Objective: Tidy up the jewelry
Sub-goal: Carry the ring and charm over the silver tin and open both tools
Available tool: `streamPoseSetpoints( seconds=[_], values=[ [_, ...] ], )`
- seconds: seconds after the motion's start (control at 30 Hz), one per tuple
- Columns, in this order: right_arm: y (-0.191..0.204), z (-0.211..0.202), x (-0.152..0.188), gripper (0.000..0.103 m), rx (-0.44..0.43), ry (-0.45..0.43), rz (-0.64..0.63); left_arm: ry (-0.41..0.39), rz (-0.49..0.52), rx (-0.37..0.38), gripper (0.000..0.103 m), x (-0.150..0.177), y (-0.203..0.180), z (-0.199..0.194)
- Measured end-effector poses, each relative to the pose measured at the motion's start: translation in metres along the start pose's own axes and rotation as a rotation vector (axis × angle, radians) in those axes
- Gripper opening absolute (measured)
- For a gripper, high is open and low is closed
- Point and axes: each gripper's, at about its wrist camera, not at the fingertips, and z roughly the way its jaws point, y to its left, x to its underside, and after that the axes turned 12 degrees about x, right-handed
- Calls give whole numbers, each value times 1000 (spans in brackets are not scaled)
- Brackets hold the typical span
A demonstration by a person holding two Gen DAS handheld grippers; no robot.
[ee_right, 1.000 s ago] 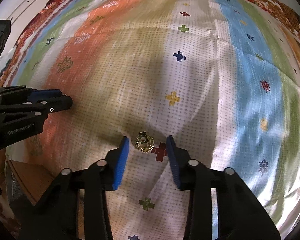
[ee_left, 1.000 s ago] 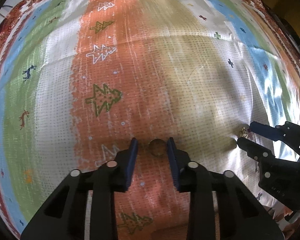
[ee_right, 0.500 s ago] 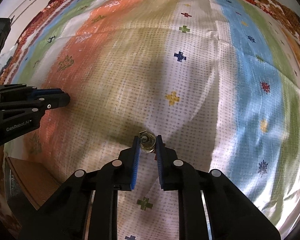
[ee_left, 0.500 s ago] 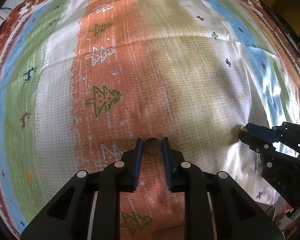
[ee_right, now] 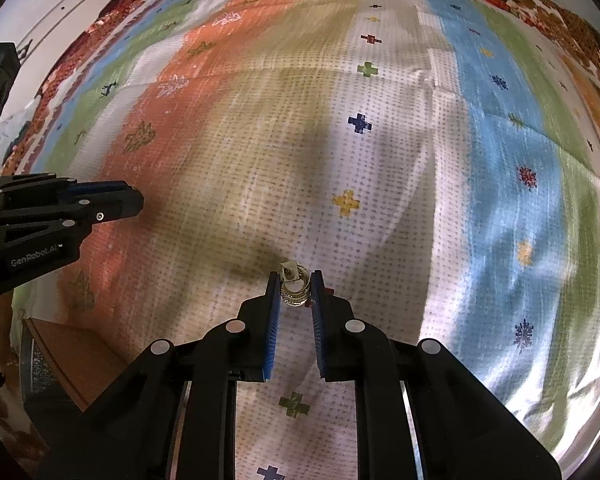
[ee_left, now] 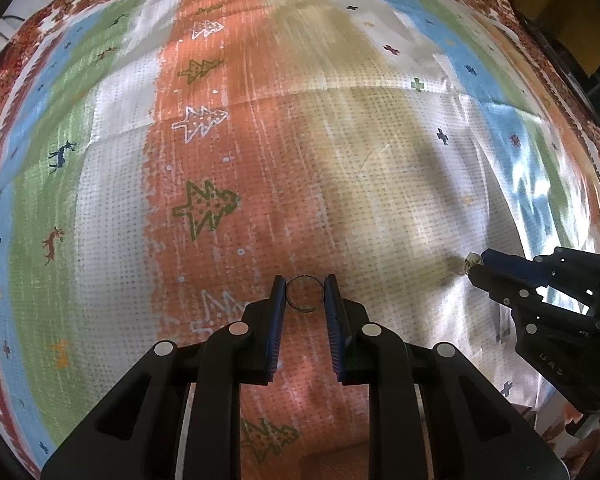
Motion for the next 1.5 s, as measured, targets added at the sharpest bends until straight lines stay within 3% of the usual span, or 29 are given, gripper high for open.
streamPoseSetpoints(
  seconds=[0.57,1.2,1.5],
  values=[
    [10,-34,1,16,-32,-97,23,-67,-9,18,19,12,-6,-32],
    [18,-89,31,16,-31,-268,44,-219,49,34,19,54,-45,-81],
    [29,-112,53,16,40,-360,1,-291,66,16,19,81,-52,-102]
  ],
)
